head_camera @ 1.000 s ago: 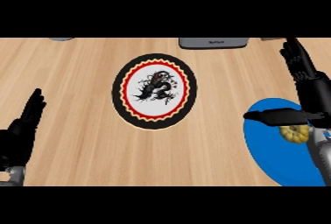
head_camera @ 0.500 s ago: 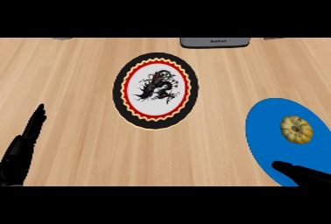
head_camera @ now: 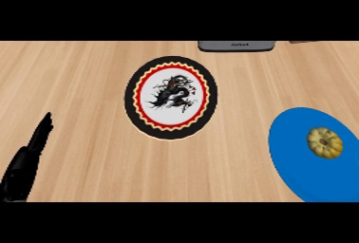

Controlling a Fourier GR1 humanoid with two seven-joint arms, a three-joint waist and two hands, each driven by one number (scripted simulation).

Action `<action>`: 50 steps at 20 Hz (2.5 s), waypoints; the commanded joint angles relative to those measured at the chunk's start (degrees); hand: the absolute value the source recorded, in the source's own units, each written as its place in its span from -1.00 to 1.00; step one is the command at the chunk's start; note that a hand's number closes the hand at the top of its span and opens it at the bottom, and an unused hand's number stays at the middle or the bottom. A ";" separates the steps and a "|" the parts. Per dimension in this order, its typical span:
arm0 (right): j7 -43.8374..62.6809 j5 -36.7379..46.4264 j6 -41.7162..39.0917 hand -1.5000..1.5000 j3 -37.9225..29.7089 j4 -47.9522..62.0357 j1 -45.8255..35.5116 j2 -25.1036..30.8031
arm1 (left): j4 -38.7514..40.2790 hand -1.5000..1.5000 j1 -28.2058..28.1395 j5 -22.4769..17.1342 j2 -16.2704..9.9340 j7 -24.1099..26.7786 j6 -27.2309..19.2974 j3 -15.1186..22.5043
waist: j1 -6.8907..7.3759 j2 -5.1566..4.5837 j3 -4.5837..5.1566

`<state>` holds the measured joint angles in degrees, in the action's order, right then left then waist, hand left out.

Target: Pick the squash from the plate and place it in the plate

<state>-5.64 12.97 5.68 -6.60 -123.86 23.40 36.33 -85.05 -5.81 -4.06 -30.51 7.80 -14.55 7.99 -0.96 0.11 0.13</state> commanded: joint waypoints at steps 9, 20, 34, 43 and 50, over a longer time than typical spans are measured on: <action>31.89 6.02 -15.71 -1.00 1.97 -2.09 -10.34 9.66 | -0.18 0.00 1.39 2.81 2.12 -0.10 0.82 0.36 | 1.67 -0.24 -0.06; 32.28 13.77 -26.42 -1.00 8.90 15.70 -21.06 10.68 | 0.09 0.00 -0.19 2.20 2.19 1.38 4.03 -3.54 | 1.62 -0.18 -0.13; 25.97 21.56 -34.52 -1.00 8.37 21.84 -23.62 3.13 | -1.63 0.00 -1.71 5.27 4.86 -0.42 8.77 -8.48 | 1.01 -0.06 -0.13; 19.54 28.82 -32.52 -1.00 7.97 33.49 -27.30 -0.42 | 6.29 0.00 4.39 10.61 10.92 0.86 7.52 -7.83 | 0.82 -0.14 -0.12; 12.30 32.27 -33.47 -1.00 4.23 38.05 -27.91 -0.38 | -2.41 0.00 0.12 11.86 9.54 -2.14 11.28 -11.28 | 1.08 -0.07 -0.14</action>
<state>9.91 43.49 -27.00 -0.68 -87.26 -4.27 35.89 -85.54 -4.82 6.58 -21.20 6.51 -4.60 -2.07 0.08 0.01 -0.01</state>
